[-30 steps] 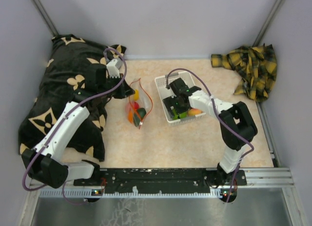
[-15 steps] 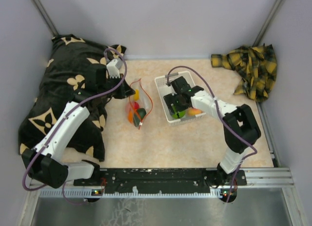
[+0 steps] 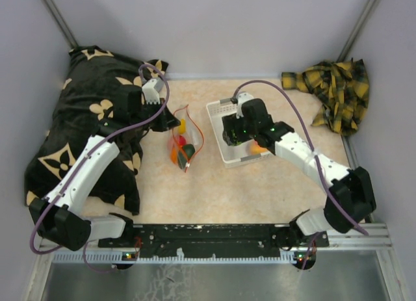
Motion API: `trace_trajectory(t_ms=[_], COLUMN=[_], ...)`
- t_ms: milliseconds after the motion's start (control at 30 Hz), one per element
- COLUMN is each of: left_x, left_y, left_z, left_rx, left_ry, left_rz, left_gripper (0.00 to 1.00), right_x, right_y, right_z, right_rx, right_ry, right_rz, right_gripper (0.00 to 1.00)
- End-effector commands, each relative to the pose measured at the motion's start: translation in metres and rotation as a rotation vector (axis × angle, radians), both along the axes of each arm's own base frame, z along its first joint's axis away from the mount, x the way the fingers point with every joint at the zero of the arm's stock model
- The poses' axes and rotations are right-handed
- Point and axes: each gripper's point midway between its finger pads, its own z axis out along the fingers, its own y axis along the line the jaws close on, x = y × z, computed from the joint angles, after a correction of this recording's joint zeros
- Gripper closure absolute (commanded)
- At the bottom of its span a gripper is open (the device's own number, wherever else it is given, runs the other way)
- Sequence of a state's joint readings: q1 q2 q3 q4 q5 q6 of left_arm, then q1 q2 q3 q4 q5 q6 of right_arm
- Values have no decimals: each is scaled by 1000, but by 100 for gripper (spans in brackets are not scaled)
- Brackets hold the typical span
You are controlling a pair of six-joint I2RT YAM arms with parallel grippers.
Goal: Place the food in the zip-top bag and seal the zipper
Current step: Pick up the fake fruit from the bin, then place the fake fruit in the zipper food storage bag.
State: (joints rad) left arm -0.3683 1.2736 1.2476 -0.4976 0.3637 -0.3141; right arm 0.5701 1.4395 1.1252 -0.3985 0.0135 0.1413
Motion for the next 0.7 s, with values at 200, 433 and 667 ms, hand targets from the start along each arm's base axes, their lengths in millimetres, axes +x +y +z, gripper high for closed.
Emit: trace_trajectory(t_ms=[200, 433, 667], left_x=[1, -2, -3], left_y=[-3, -5, -5], left_z=[10, 14, 15], left_rx=[-23, -35, -36], left_ry=[-40, -49, -52], left_rz=[-25, -39, -43], left_gripper=[100, 100, 100], right_x=[-24, -51, -68], right_y=[39, 81, 113], right_z=[123, 147, 160], right_rx=[315, 432, 546], right_ry=[-317, -359, -381], right_rz=[78, 188, 273], right_gripper=[43, 43, 43])
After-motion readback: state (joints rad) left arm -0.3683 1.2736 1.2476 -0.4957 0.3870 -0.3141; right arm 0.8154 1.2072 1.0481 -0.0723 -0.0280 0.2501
